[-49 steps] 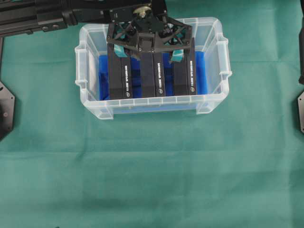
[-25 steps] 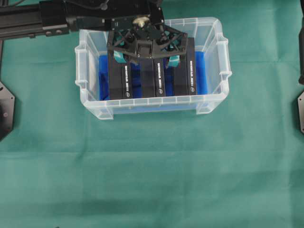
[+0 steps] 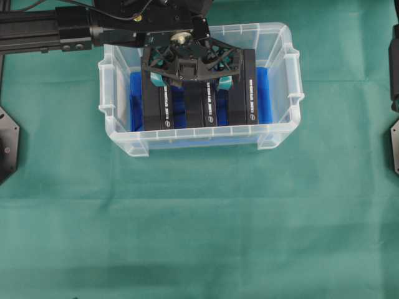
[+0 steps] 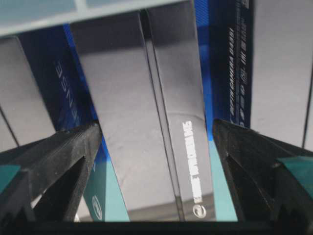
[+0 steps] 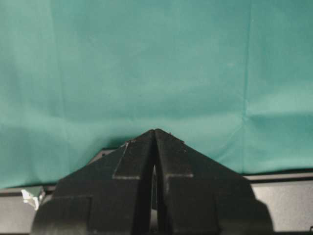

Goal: Take the box out of the case with the left arm.
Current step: 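Lower the left gripper around the middle box and close on it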

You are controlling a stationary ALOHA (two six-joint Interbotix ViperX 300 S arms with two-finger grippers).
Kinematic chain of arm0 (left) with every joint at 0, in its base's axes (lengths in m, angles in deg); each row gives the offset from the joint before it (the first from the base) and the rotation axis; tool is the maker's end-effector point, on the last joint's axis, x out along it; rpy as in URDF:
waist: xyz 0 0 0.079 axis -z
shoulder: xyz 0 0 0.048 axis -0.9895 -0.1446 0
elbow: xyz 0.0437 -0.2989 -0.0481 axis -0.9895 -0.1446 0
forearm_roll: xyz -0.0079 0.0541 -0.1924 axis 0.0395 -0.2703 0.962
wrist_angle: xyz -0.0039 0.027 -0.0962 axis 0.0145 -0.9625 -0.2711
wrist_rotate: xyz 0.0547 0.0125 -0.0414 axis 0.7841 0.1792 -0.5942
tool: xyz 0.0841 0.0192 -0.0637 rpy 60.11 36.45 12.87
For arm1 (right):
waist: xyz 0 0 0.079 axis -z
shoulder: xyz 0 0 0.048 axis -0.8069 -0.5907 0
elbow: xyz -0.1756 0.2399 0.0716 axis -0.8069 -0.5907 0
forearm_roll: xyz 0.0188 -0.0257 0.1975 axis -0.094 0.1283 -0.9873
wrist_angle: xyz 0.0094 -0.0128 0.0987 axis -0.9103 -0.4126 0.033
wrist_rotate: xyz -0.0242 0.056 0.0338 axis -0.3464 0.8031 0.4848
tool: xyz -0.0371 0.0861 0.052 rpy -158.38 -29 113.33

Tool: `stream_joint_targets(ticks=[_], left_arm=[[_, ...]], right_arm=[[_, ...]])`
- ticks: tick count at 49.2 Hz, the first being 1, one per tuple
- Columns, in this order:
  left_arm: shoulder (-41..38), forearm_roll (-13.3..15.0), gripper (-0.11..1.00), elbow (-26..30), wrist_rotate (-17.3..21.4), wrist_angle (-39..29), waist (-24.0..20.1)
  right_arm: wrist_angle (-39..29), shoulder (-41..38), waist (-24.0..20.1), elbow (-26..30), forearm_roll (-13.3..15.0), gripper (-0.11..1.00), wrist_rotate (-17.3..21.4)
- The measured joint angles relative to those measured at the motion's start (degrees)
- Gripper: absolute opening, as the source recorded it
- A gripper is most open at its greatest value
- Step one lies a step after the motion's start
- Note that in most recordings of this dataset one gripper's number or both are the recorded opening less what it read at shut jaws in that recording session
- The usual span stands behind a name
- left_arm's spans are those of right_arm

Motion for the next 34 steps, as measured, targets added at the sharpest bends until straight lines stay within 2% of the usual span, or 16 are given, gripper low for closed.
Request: stream_joint_targets(ticks=[34], left_arm=[[-1.85,0.0,0.96,-2.29,-0.7,2.37,-0.09]], right_arm=[[0.97,0.09,0.0,-0.53,0.09,0.0,0.0]])
